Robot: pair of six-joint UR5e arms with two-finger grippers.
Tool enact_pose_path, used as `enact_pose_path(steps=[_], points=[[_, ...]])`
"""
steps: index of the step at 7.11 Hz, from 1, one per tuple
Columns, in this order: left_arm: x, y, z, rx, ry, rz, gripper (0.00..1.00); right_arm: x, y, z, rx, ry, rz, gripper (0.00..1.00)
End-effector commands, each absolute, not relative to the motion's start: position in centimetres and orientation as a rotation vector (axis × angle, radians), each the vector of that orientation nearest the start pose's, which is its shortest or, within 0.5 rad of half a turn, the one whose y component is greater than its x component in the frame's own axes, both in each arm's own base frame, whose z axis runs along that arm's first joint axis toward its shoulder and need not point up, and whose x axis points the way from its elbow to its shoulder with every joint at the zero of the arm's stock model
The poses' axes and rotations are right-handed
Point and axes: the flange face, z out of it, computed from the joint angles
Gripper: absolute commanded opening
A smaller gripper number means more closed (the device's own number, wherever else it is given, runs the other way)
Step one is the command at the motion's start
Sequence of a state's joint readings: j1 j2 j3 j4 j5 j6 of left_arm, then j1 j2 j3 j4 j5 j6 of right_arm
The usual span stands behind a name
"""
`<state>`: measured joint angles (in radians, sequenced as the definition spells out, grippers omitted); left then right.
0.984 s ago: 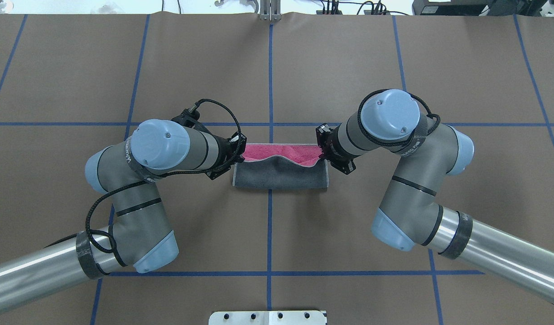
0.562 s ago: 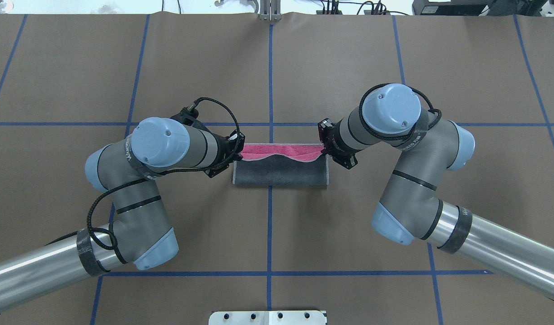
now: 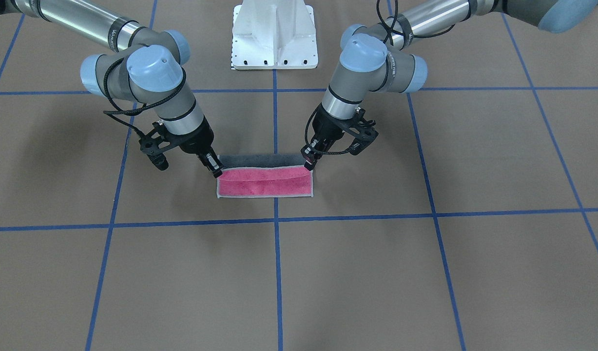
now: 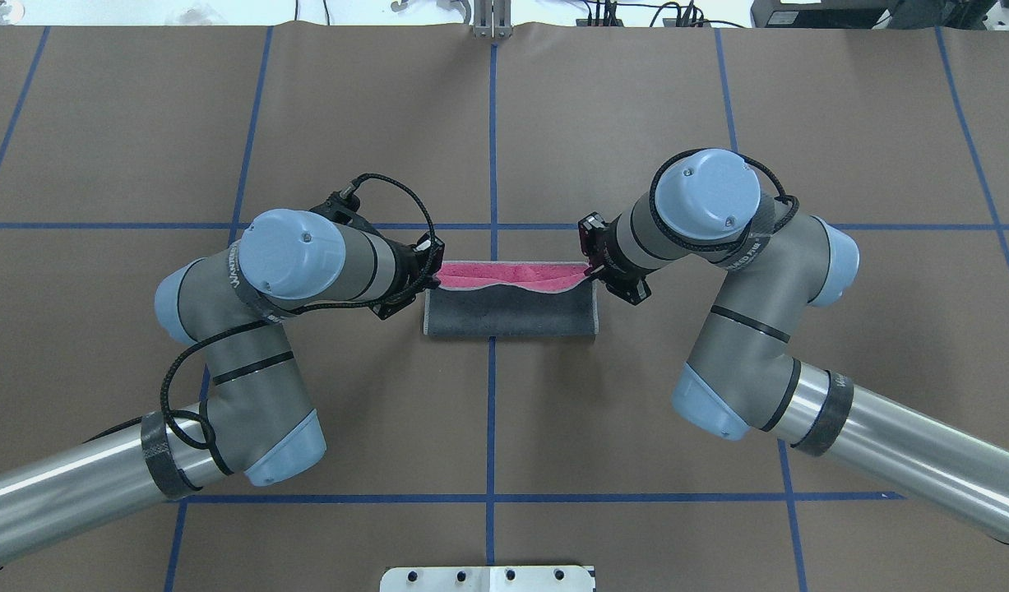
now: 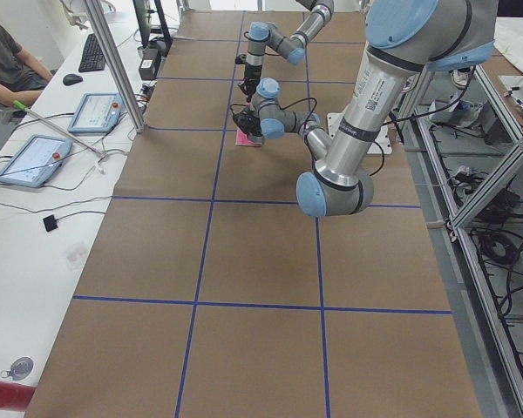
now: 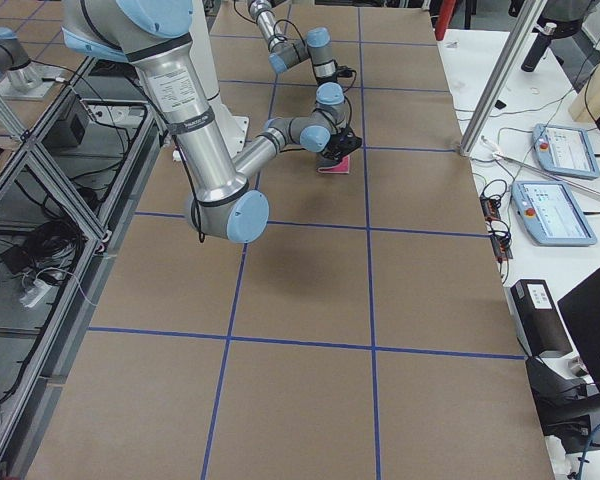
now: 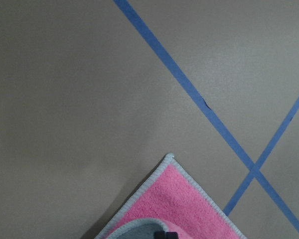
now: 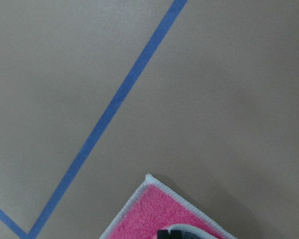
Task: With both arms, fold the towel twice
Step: 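Lay the corners down on the far edge and open both grippers, then raise the left gripper away while the right gripper moves to the folded strip's end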
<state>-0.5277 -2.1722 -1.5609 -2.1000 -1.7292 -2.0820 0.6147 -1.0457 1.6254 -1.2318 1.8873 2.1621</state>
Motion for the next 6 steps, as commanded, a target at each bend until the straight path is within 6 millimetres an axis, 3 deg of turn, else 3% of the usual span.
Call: enact_pose_path(steps=[1, 2, 3, 6], points=[[55.9, -47.9, 24.0, -0.126, 1.139, -0.858, 0.73, -49.4, -48.2, 29.5, -0.292, -0.948, 0.977, 1.00], [56.1, -49.2, 24.1, -0.119, 1.129, -0.874, 1.00, -50.1, -49.7, 28.4, -0.290, -0.952, 0.992, 1.00], [55.2, -50.2, 24.2, -0.099, 1.127, -0.873, 1.00, -49.8, -50.2, 28.2, -0.288, -0.955, 0.997, 1.00], [54.5, -49.8, 23.3, -0.136, 1.147, -0.828, 1.00, -49.4, -49.4, 28.0, -0.289, -0.998, 0.973, 1.00]])
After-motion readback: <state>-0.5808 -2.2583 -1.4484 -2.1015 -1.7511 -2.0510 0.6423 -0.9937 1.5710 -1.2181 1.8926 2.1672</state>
